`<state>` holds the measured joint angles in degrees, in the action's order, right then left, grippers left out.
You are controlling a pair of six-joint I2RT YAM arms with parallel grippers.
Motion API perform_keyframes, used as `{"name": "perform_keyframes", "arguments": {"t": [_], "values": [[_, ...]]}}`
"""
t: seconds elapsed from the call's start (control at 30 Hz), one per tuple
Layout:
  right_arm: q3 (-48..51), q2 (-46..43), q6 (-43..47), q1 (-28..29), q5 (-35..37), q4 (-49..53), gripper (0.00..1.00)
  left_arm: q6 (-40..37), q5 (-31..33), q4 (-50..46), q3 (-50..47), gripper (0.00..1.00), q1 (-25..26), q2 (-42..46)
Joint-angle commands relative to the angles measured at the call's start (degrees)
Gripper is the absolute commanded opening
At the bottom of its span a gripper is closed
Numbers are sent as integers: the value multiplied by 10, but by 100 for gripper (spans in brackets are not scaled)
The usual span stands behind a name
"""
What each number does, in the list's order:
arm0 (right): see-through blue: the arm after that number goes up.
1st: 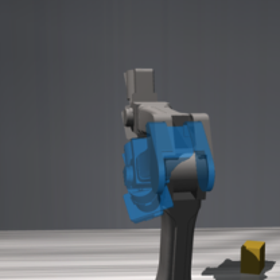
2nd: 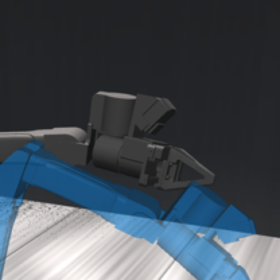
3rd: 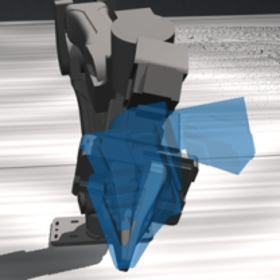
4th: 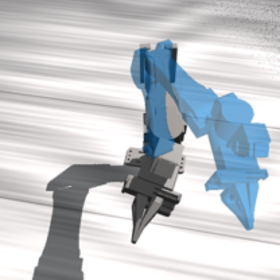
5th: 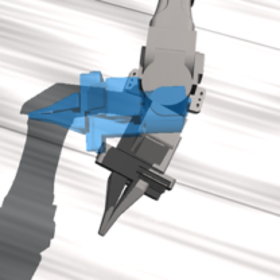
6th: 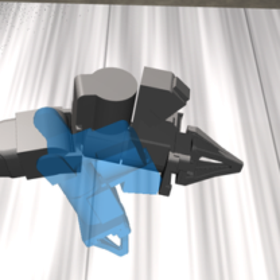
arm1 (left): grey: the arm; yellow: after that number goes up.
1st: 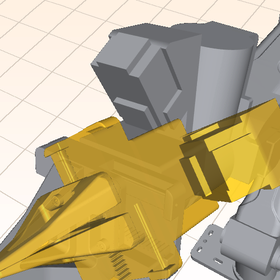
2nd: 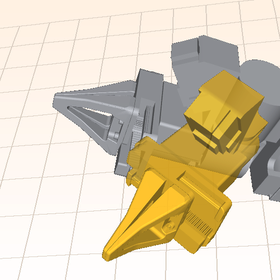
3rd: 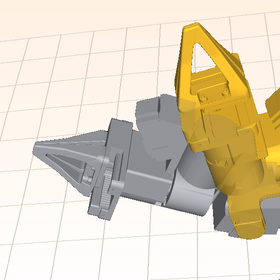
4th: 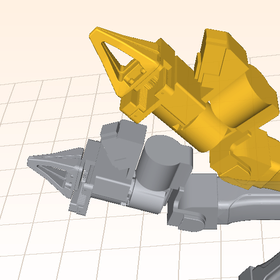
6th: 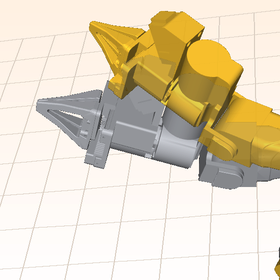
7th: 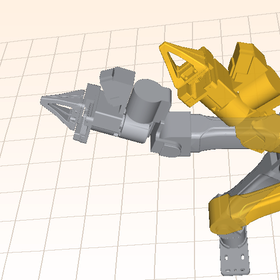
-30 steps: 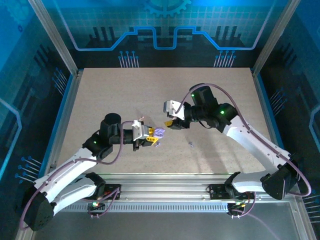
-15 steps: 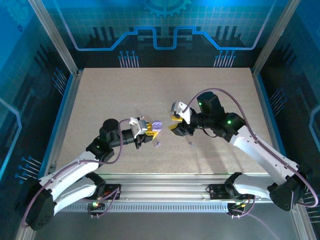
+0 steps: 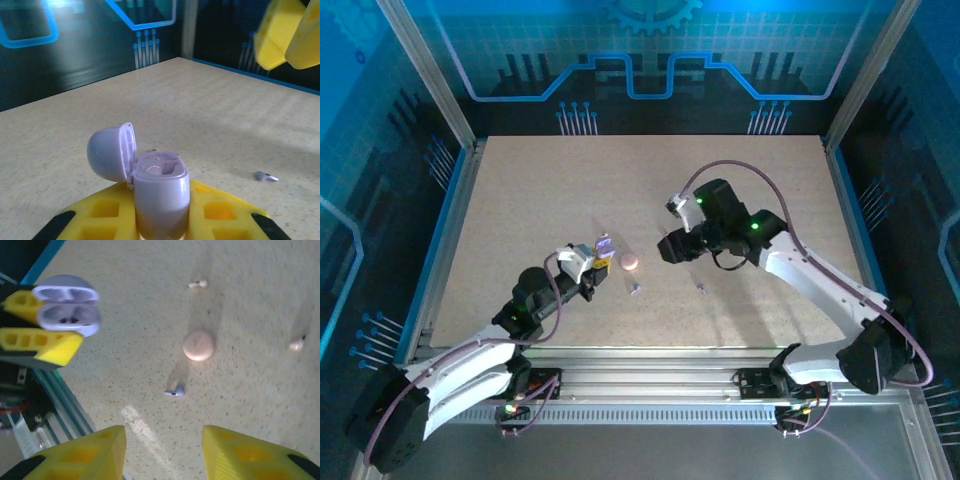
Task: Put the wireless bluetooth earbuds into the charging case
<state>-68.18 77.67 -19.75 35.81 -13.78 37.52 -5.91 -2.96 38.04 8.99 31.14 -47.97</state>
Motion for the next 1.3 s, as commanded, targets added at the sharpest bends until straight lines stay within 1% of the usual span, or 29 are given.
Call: {"name": "perform_keyframes", "arguments": {"t": [0.0,0.1,0.17,0.27,0.33,0.43,0.6,0.73,0.83,1.03,1.27], "values": [[-12,41,-191,7,15,52,43,-5,66,57,-24,10,2,21],[-19,72,-260,31,31,62,41,-18,101,61,-42,10,2,37],[-22,94,-306,42,28,65,42,-22,109,66,-51,10,2,50],[-35,133,-375,57,30,73,43,-38,123,12,-36,11,2,68],[-52,163,-419,68,41,89,43,-47,139,9,-39,10,2,79],[-85,211,-486,82,51,115,44,-50,141,10,-46,10,1,94],[-119,275,-564,114,56,90,43,-49,148,-10,-46,10,1,111],[-165,331,-581,130,59,107,41,-56,150,-16,-46,11,1,127],[-177,352,-589,132,59,103,38,-51,155,-18,-45,11,2,130],[-167,363,-604,132,76,101,38,-55,152,-23,-43,11,2,136],[-164,384,-609,126,68,85,37,-49,152,-34,-43,11,1,142]]}}
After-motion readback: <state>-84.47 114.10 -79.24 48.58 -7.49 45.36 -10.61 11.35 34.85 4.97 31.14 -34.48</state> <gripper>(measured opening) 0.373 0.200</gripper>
